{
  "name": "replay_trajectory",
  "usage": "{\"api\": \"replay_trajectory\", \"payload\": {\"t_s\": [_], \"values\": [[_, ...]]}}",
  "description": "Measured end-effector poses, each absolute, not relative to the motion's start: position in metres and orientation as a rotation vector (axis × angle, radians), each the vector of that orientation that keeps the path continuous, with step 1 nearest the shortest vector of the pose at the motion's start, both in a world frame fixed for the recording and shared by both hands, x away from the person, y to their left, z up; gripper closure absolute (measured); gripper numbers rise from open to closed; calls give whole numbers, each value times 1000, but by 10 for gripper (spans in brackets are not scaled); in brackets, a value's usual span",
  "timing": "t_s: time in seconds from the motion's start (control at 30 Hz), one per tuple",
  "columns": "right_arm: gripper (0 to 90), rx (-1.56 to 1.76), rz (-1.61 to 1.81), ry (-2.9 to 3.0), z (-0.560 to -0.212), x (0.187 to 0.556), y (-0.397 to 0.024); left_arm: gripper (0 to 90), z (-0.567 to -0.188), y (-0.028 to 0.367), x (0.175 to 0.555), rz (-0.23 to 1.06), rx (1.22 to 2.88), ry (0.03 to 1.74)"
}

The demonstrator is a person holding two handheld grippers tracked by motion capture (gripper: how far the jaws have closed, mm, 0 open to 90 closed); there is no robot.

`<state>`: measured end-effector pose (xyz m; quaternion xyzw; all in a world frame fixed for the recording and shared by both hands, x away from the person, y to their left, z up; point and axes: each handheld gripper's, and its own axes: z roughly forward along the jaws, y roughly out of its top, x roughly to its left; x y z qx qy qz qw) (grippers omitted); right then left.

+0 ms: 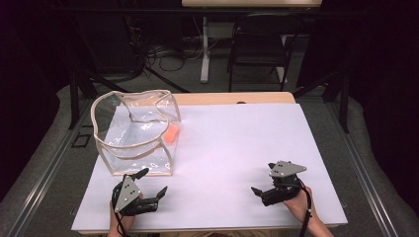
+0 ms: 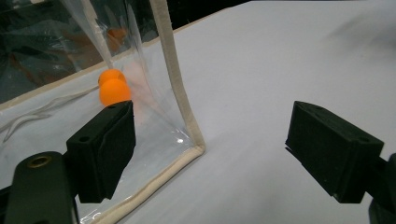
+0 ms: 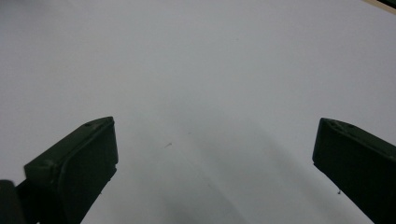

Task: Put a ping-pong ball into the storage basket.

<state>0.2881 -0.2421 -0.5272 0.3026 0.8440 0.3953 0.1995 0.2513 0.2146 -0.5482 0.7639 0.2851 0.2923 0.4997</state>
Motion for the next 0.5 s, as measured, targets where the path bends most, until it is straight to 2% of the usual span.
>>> {"api": "replay_trajectory", "payload": {"t_s": [0.5], "values": [[0, 887, 1130, 2305, -539, 276, -253, 158, -549, 214, 252, 702, 1850, 687]]}}
